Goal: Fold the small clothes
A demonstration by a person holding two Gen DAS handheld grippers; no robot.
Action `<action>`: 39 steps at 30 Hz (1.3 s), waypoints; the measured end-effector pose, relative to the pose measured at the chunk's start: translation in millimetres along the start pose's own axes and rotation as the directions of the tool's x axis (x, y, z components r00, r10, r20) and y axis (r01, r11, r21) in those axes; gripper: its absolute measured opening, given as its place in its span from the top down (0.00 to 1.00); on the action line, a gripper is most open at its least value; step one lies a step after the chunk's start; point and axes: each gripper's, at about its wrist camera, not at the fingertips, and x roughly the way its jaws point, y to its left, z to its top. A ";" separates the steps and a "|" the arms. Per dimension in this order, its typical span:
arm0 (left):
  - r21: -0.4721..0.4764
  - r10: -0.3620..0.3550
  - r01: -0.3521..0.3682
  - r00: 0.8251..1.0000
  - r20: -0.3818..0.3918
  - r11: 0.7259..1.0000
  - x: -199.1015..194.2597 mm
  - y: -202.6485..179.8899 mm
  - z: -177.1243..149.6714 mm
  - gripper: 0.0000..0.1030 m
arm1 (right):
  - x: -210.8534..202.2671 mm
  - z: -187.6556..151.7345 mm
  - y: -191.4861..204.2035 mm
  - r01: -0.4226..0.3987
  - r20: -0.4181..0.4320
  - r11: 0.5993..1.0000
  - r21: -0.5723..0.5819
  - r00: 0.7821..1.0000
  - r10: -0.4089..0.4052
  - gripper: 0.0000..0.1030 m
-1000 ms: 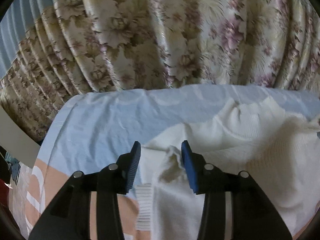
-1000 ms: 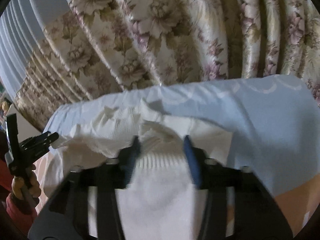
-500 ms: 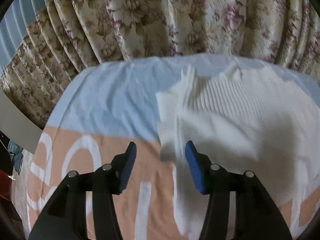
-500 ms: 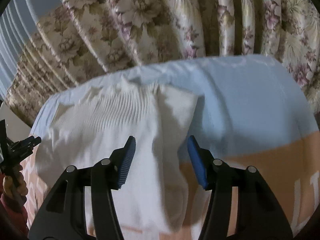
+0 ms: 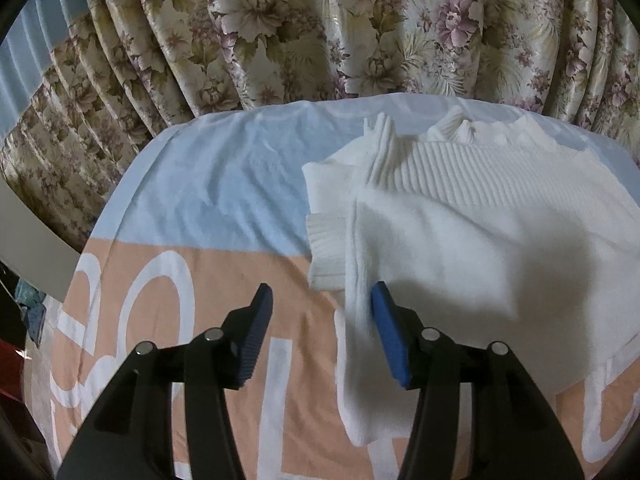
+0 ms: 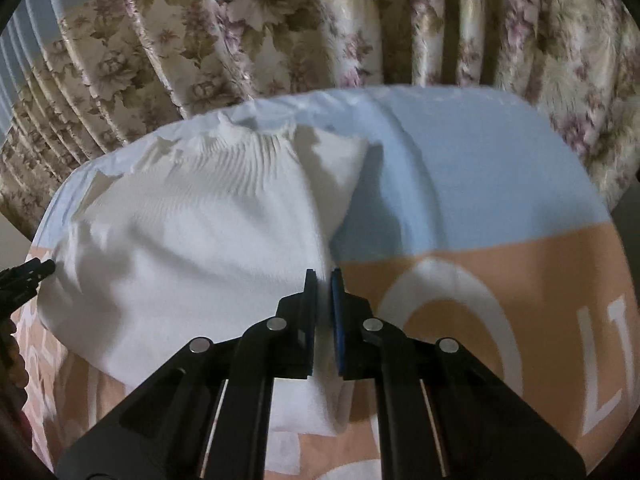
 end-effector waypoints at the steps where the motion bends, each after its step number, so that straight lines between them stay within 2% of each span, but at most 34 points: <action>1: -0.014 -0.011 0.011 1.000 -0.004 1.000 -2.2 2.6 -0.8 0.46 | -2.9 0.3 -0.7 -0.009 0.006 1.000 0.000 1.000 0.009 0.86; 2: -0.026 -0.018 0.018 1.000 -0.007 1.000 -3.8 4.9 -1.9 0.45 | -6.0 0.6 -1.3 -0.011 0.013 1.000 0.003 1.000 0.011 0.69; 4: -0.051 -0.032 0.031 0.999 -0.012 0.998 -7.6 9.7 -5.7 0.41 | -14.1 1.0 -4.8 -0.036 0.036 0.999 0.018 0.999 0.036 0.48; 8: -0.109 -0.068 0.066 0.997 -0.021 0.992 -13.2 21.1 -15.8 0.36 | -20.0 0.4 -12.7 -0.109 0.043 0.992 0.071 0.993 0.106 0.37; 12: -0.138 -0.131 0.126 0.991 -0.033 0.982 -8.8 22.4 -22.7 0.31 | -7.0 -3.5 -9.7 -0.123 -0.009 0.988 0.090 0.992 0.125 0.35; 17: -0.096 -0.141 0.134 0.988 -0.068 0.986 5.0 4.8 -28.9 0.31 | 2.2 -11.9 1.9 -0.134 -0.037 0.988 0.082 0.990 0.137 0.34; 22: -0.019 -0.075 0.073 0.995 -0.064 0.997 7.6 -11.2 -30.5 0.31 | 6.9 -11.2 3.4 -0.119 -0.051 0.990 0.075 0.991 0.123 0.34; 25: 0.008 -0.049 0.050 0.996 -0.071 0.999 9.8 -15.2 -29.6 0.35 | 8.5 -10.7 1.9 -0.111 -0.056 0.990 0.083 0.992 0.115 0.35; 27: 0.017 -0.035 0.037 0.996 -0.078 0.999 10.2 -16.6 -28.9 0.35 | 9.8 -11.8 -2.4 -0.090 -0.067 0.990 0.105 0.993 0.098 0.34; 30: 0.047 -0.001 0.004 0.998 -0.069 0.999 7.5 -20.5 -27.5 0.36 | 6.9 -15.8 -9.8 -0.108 -0.061 0.984 0.142 0.991 0.118 0.35; 39: 0.039 0.016 -0.015 0.999 -0.032 0.999 -12.5 -31.5 -11.5 0.36 | 6.7 -18.4 -11.2 -0.117 -0.074 0.982 0.147 0.989 0.129 0.32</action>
